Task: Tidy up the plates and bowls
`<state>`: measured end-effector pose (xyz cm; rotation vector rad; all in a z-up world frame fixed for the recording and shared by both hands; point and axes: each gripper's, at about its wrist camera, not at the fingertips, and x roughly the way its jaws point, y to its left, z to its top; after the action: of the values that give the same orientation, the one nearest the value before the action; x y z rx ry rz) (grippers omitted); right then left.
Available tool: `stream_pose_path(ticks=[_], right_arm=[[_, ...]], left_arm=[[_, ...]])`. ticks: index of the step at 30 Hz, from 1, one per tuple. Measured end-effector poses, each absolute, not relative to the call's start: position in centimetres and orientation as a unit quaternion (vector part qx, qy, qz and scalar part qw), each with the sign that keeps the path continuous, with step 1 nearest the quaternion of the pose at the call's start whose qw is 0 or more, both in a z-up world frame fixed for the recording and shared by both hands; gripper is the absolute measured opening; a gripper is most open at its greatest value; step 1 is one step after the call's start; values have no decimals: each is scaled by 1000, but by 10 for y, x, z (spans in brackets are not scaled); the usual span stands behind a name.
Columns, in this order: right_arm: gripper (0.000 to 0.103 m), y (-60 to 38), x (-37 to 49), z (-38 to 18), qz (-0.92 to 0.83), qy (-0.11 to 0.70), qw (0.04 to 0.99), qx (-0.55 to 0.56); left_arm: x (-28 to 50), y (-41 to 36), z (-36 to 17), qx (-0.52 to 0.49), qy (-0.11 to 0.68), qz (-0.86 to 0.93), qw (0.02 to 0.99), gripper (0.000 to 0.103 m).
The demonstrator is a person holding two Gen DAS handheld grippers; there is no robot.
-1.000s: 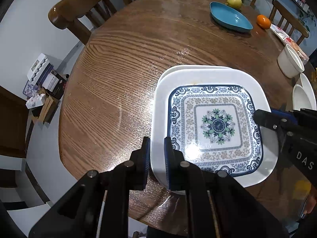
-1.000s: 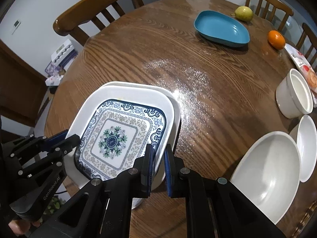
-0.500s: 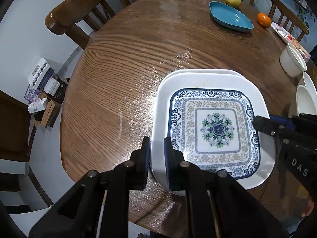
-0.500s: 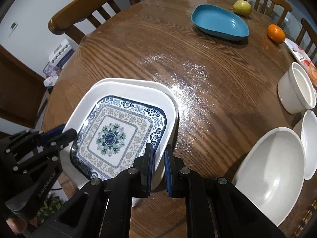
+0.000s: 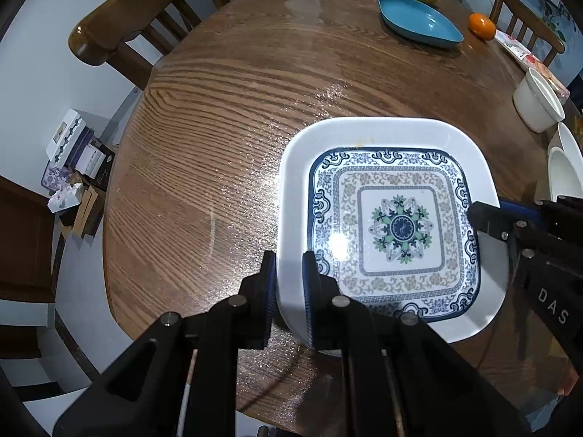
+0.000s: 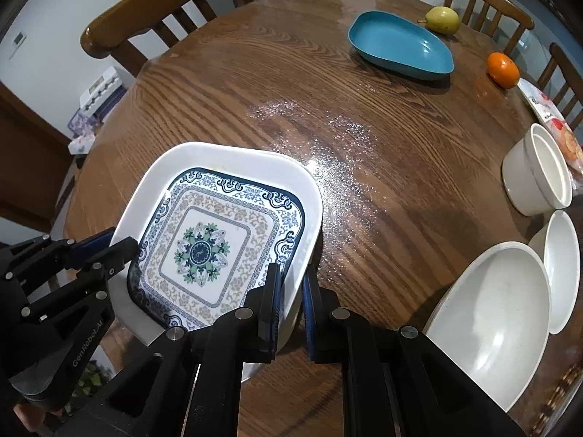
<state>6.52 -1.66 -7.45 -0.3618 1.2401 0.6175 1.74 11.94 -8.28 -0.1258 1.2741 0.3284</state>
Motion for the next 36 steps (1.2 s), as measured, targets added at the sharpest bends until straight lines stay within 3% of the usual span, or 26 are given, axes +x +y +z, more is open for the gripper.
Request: stream_pose_path(ticks=[21,26,28,31,36], right_arm=[[15,-14,66,-70,269,578,753,-160],[27,-12,67,-65,274,576,755,-155],[30,-11,67,-62,277,572,757,-153],[30,-9,67,-53,286,565,760,-147],[32,-11,73,-42,289,558,766,-136]], left_arm=[[24,121,-73,-46,588,143,795,15],[27,125,-73,-49,592,145,791,16],[28,127,-73,-50,593,145,790,17],[30,130,-69,-48,592,147,791,37],[34,133,-62,-42,587,150,795,40]])
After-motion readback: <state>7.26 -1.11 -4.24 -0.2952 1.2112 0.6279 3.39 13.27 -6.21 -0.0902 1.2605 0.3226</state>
